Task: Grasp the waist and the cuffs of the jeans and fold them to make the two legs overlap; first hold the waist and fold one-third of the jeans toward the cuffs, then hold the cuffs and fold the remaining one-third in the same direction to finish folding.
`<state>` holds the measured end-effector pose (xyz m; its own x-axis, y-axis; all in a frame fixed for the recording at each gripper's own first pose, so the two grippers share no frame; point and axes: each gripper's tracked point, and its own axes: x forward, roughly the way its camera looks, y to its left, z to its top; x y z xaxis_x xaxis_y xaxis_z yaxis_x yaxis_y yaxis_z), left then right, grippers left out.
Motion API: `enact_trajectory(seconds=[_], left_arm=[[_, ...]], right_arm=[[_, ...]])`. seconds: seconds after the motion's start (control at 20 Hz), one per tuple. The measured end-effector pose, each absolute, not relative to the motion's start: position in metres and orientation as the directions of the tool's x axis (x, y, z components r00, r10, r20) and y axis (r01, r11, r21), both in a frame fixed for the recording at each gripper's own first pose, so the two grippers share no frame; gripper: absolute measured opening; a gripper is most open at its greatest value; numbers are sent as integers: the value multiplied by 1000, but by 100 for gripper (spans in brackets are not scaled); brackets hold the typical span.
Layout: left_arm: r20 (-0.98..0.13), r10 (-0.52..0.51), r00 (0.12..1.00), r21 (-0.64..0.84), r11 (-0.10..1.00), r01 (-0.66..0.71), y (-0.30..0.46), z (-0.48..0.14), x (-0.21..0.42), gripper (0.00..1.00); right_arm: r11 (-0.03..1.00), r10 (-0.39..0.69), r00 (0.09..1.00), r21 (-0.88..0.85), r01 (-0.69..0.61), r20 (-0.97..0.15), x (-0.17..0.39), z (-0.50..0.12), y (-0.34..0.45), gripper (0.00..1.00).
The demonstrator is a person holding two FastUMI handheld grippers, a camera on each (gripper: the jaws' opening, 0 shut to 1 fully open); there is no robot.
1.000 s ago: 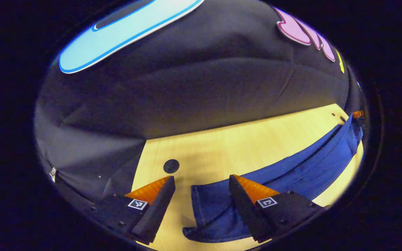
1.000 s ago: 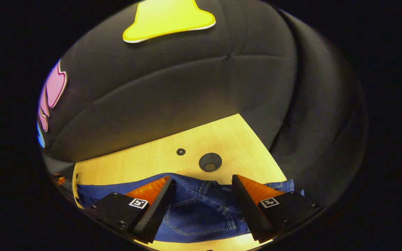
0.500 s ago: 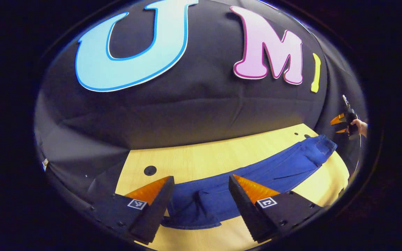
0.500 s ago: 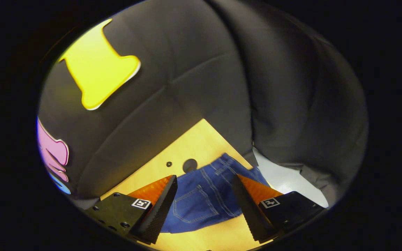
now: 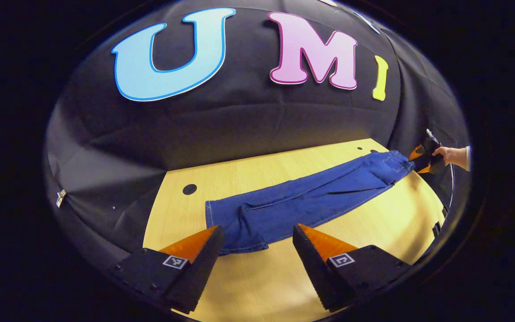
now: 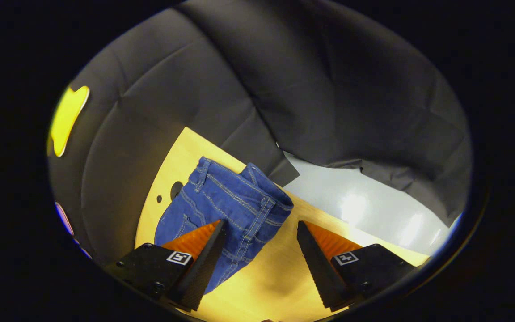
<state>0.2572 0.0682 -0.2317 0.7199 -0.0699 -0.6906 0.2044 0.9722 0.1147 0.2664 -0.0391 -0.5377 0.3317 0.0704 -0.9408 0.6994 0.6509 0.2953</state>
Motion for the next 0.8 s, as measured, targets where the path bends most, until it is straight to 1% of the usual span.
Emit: enact_trajectory(seconds=[0.15, 0.25, 0.3, 0.35, 0.45, 0.5, 0.55, 0.6, 0.8], left_arm=[[-700, -75, 711, 105, 973, 207, 52, -236, 252, 98], [-710, -68, 701, 110, 973, 205, 45, -242, 247, 98], [-717, -61, 694, 115, 972, 204, 43, -245, 245, 98], [-723, -52, 689, 121, 972, 201, 41, -249, 242, 98], [-725, -37, 688, 130, 973, 189, 36, -252, 237, 98], [-724, -38, 689, 124, 975, 185, 34, -253, 235, 99], [-723, -39, 689, 116, 977, 177, 33, -254, 232, 99], [-724, -41, 688, 106, 980, 170, 32, -254, 228, 99], [-718, -45, 694, 82, 985, 149, 45, -251, 219, 99]], right_arm=[[578, 69, 377, 345, 739, -923, 288, -547, -37, 98], [564, 50, 419, 372, 738, -907, 300, -550, -38, 96], [567, 33, 415, 359, 742, -909, 297, -555, -41, 95], [591, 33, 395, 337, 733, -918, 290, -561, -43, 83], [585, 31, 420, 357, 728, -907, 297, -559, -44, 23], [601, 14, 437, 356, 715, -900, 301, -558, -47, 18], [625, 4, 446, 350, 698, -895, 301, -553, -47, 18], [639, -10, 475, 360, 680, -880, 306, -540, -45, 13], [710, 2, 606, 428, 559, -795, 323, -477, -27, 13]])
